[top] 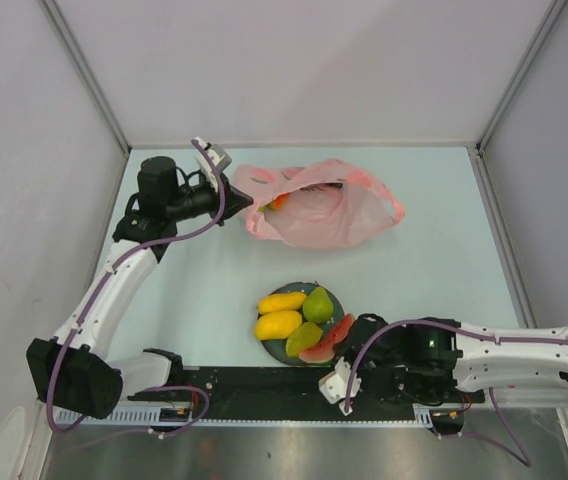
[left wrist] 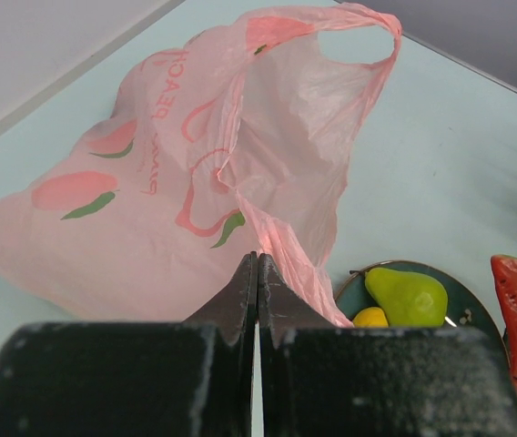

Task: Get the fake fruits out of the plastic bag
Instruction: Place the fake fruit on the plate.

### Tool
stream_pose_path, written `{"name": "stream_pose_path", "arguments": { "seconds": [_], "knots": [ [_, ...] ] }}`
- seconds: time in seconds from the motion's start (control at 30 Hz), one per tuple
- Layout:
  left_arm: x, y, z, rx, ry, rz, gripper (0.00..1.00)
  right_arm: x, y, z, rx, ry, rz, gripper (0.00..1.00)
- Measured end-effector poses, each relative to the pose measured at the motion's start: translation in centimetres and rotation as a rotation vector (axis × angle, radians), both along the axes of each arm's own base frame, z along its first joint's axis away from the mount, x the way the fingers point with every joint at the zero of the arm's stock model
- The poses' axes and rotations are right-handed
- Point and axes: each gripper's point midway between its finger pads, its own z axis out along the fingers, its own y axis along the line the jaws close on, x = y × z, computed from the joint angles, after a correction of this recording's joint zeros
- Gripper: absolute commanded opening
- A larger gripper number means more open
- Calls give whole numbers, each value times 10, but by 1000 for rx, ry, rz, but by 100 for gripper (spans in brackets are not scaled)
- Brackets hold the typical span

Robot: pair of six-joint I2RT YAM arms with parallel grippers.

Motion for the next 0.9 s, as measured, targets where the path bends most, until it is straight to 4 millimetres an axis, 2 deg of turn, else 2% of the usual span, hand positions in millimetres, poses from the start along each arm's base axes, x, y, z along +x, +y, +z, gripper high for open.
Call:
{"name": "stream_pose_path", "arguments": {
  "seconds": [0.17,0.4,0.9],
  "knots": [
    [0,-1,-4,-12,18,5,0,1,7,1,25,-3,1,0],
    [0,-2,-2,-29,13,6,0,0,12,-11,16,-1,7,0],
    [-3,-1,-14,-29,42,8,0,0,20,-17,22,61,18,0]
  ]
}}
